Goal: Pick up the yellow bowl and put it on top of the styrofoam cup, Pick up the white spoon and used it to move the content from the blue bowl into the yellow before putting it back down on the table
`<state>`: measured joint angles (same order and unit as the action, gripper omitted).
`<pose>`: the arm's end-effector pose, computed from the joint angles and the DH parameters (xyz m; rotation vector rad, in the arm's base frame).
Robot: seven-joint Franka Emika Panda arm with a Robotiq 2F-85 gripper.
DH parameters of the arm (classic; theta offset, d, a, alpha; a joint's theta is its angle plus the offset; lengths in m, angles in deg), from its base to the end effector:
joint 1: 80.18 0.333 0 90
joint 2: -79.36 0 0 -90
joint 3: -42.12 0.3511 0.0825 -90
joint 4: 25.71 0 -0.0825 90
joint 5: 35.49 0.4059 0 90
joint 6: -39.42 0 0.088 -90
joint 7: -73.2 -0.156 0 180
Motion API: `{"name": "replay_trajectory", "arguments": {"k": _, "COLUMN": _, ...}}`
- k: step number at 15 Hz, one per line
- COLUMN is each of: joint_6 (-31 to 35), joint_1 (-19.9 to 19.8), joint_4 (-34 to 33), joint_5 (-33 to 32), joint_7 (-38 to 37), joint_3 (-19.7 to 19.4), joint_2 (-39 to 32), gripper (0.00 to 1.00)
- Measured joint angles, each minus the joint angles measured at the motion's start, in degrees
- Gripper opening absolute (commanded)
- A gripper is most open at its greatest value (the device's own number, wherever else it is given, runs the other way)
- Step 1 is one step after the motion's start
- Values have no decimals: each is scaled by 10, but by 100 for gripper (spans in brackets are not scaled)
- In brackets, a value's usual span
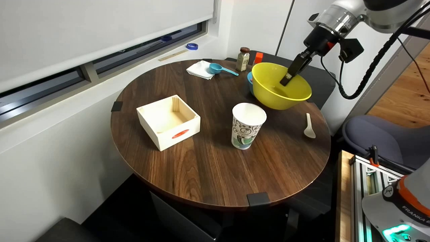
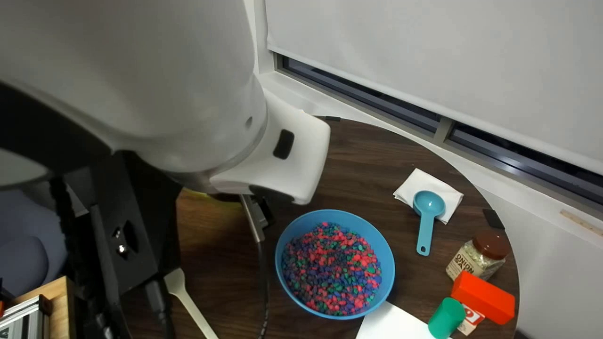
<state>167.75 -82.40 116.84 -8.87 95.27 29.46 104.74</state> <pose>0.4358 -0.0854 0.4422 -2.6980 0.1653 -0.4279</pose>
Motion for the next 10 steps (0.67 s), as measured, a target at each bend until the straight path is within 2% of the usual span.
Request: {"name": "replay_trajectory", "arguments": {"k": 10, "joint_6": -31, "joint_1": 34, "joint_4": -54, "joint_5": 0, "joint_7": 0, "joint_3": 14, "joint_2": 0, "gripper": 1}}
